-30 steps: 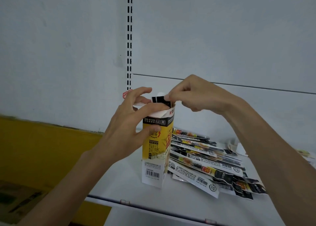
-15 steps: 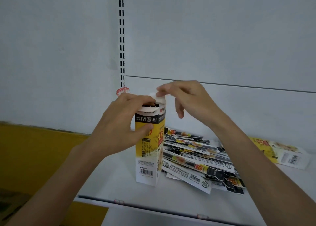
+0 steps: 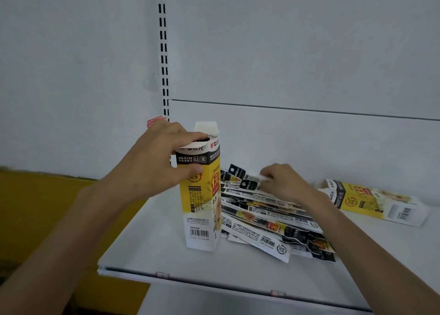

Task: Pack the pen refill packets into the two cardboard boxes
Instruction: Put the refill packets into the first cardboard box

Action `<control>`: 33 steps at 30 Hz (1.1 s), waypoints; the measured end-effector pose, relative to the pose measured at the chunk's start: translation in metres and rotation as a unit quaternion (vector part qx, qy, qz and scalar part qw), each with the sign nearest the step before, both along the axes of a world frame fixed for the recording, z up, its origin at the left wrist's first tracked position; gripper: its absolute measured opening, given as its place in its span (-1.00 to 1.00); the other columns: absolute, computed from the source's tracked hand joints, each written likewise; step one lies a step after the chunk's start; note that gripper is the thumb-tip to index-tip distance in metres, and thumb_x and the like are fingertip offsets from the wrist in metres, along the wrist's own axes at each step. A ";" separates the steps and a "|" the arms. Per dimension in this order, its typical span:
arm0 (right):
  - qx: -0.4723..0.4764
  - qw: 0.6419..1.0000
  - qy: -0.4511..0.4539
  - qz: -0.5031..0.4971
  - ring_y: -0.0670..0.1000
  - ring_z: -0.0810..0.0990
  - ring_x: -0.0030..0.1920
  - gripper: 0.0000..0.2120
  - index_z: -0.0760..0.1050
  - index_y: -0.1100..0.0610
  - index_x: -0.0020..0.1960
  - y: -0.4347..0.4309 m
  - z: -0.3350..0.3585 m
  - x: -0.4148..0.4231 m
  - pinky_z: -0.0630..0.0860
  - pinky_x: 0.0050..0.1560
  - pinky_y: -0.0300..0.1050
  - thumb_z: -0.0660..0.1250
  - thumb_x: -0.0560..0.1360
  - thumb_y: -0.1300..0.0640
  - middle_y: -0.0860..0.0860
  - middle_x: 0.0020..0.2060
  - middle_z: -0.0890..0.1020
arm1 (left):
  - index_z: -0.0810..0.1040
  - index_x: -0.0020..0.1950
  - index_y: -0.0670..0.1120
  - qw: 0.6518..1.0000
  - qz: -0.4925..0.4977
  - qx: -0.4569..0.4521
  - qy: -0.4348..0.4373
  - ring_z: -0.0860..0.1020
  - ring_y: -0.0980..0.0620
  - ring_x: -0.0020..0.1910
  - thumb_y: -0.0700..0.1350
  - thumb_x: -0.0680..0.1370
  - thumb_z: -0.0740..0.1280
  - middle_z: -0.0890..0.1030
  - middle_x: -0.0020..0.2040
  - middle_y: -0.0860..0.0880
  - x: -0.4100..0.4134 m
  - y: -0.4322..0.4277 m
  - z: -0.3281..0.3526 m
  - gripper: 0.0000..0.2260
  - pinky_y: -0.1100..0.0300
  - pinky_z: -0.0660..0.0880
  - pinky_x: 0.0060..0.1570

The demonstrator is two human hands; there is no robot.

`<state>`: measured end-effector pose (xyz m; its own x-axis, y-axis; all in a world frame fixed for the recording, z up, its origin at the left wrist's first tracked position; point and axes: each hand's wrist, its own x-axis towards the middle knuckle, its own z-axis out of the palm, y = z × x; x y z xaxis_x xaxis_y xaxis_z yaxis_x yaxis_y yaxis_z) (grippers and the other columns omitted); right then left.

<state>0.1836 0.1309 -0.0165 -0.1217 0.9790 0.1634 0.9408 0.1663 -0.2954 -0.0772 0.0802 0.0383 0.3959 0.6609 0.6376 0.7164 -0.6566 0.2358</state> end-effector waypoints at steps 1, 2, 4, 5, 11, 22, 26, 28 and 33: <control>0.015 1.000 0.019 0.007 -0.01 0.37 -0.39 -0.73 0.32 0.10 -0.37 0.001 0.001 0.001 0.21 -0.38 -0.14 0.25 0.49 0.22 0.01 -0.41 0.42 | 0.37 0.21 0.23 1.000 -0.001 -0.002 0.001 0.32 0.07 0.03 -0.01 0.37 0.44 0.49 -0.05 0.06 0.000 0.000 0.001 -0.53 0.23 0.26 -0.11; 0.023 0.999 0.028 0.017 -0.03 0.35 -0.39 -0.72 0.30 0.08 -0.37 0.001 0.003 0.001 0.20 -0.38 -0.14 0.25 0.50 0.22 0.00 -0.41 0.41 | 0.36 0.20 0.24 1.000 -0.001 -0.001 0.000 0.32 0.08 0.03 -0.01 0.37 0.44 0.48 -0.05 0.08 -0.001 0.001 0.000 -0.54 0.25 0.27 -0.11; 0.016 0.999 0.033 0.039 -0.07 0.34 -0.39 -0.70 0.29 0.01 -0.35 0.001 0.005 0.000 0.20 -0.38 -0.17 0.24 0.52 0.20 -0.03 -0.39 0.41 | 0.45 0.22 0.14 1.000 -0.003 0.009 -0.003 0.29 0.11 0.06 -0.02 0.38 0.44 0.46 0.00 0.12 0.000 0.002 -0.003 -0.57 0.36 0.27 -0.09; 0.007 0.998 0.034 0.046 -0.08 0.34 -0.39 -0.72 0.30 0.00 -0.32 0.002 0.006 -0.001 0.21 -0.38 -0.18 0.22 0.53 0.19 -0.03 -0.38 0.42 | 0.49 0.21 0.08 1.000 -0.006 0.014 -0.005 0.28 0.12 0.09 -0.02 0.38 0.43 0.45 0.06 0.14 0.000 0.002 -0.005 -0.59 0.39 0.26 -0.07; 0.042 0.990 0.105 0.079 -0.07 0.39 -0.39 -0.83 0.39 0.07 -0.10 0.001 0.012 -0.004 0.26 -0.37 -0.20 0.09 0.62 0.10 0.00 -0.34 0.47 | 0.49 0.18 0.12 0.999 -0.018 -0.001 -0.030 0.23 0.24 0.11 -0.02 0.37 0.43 0.35 -0.02 0.39 0.002 -0.004 -0.007 -0.61 0.28 0.27 -0.01; 0.067 0.936 0.321 0.126 -0.12 0.56 -0.25 -0.85 0.56 0.09 -0.09 -0.017 0.072 -0.034 0.50 -0.21 -0.29 0.23 0.55 0.11 -0.02 -0.23 0.61 | 0.44 0.28 0.09 0.995 0.015 -0.068 0.065 0.20 0.16 0.12 0.04 0.40 0.39 0.44 0.03 0.16 0.006 -0.009 0.010 -0.55 0.15 0.30 0.10; 0.213 0.860 0.449 0.115 -0.09 0.52 -0.33 -0.74 0.56 0.09 -0.22 -0.030 0.112 -0.040 0.43 -0.41 -0.30 0.19 0.54 0.02 -0.09 -0.33 0.58 | 0.50 0.22 0.07 0.995 0.007 -0.068 0.074 0.20 0.16 0.14 0.05 0.40 0.40 0.42 0.05 0.23 0.005 -0.010 0.011 -0.61 0.19 0.27 0.09; 0.254 0.821 0.494 0.129 -0.06 0.46 -0.47 -0.71 0.53 0.11 -0.24 -0.040 0.127 -0.043 0.34 -0.54 -0.26 0.18 0.56 0.02 -0.11 -0.45 0.54 | 0.51 0.20 0.08 0.996 -0.001 -0.068 0.055 0.16 0.23 0.11 0.03 0.39 0.41 0.39 0.00 0.31 0.005 -0.010 0.009 -0.62 0.24 0.26 0.03; 0.240 0.801 0.471 0.280 -0.02 0.53 -0.47 -0.89 0.43 0.11 -0.19 -0.057 0.139 -0.056 0.37 -0.57 -0.23 0.24 0.52 0.19 -0.08 -0.43 0.55 | 0.53 0.12 0.14 0.997 -0.005 -0.078 0.020 0.17 0.37 -0.07 -0.01 0.38 0.42 0.27 -0.08 0.31 0.006 -0.010 0.006 -0.68 0.43 0.24 -0.15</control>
